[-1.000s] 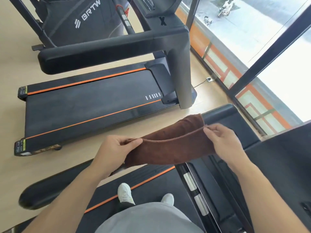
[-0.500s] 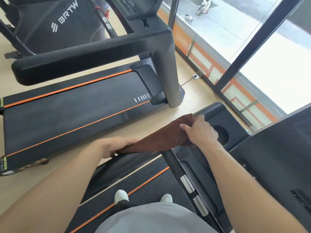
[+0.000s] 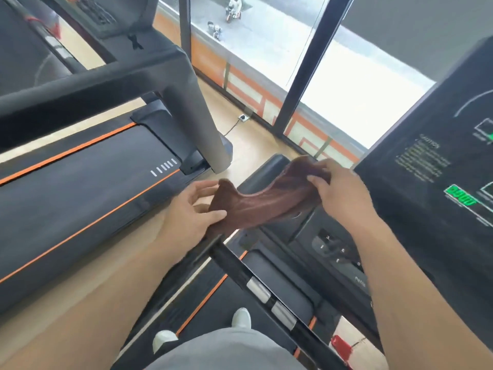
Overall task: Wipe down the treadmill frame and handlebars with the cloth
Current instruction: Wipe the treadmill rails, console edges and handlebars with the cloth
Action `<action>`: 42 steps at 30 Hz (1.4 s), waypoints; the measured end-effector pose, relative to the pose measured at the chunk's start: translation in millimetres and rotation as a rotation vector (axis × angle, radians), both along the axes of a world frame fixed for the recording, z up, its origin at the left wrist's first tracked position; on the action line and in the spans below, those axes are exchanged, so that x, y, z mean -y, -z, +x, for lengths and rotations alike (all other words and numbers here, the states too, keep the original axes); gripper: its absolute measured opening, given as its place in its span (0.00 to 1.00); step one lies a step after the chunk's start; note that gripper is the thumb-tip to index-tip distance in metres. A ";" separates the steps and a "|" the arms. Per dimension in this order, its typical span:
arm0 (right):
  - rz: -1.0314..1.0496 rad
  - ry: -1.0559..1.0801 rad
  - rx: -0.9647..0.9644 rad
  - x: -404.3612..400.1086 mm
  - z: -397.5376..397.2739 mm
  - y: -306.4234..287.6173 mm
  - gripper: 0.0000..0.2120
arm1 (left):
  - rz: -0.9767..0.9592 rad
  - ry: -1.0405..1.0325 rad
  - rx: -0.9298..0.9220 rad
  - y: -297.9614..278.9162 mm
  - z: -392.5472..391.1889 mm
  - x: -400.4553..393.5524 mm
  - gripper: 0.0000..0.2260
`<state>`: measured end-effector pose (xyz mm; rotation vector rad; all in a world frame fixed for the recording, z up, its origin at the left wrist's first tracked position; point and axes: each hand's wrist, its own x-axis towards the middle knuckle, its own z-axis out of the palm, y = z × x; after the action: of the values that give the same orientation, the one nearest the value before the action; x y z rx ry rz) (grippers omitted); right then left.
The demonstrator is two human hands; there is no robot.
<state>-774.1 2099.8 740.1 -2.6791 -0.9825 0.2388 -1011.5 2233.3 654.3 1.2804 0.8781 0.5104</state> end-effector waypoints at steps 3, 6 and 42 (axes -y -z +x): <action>0.005 0.102 0.220 -1.2 22.7 1.3 0.26 | 0.096 0.026 -0.138 -3.1 31.4 18.7 0.28; -0.021 0.034 -0.056 -13.2 14.7 35.1 0.29 | 0.207 0.043 -0.266 5.4 29.8 32.7 0.30; -0.450 -0.372 0.105 -13.1 -11.6 110.0 0.30 | 0.128 -0.312 -0.221 10.4 -5.2 103.4 0.11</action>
<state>-785.7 2112.9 630.0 -2.8956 -1.6315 0.4450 -1016.8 2129.9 643.8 1.3403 1.2587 0.6877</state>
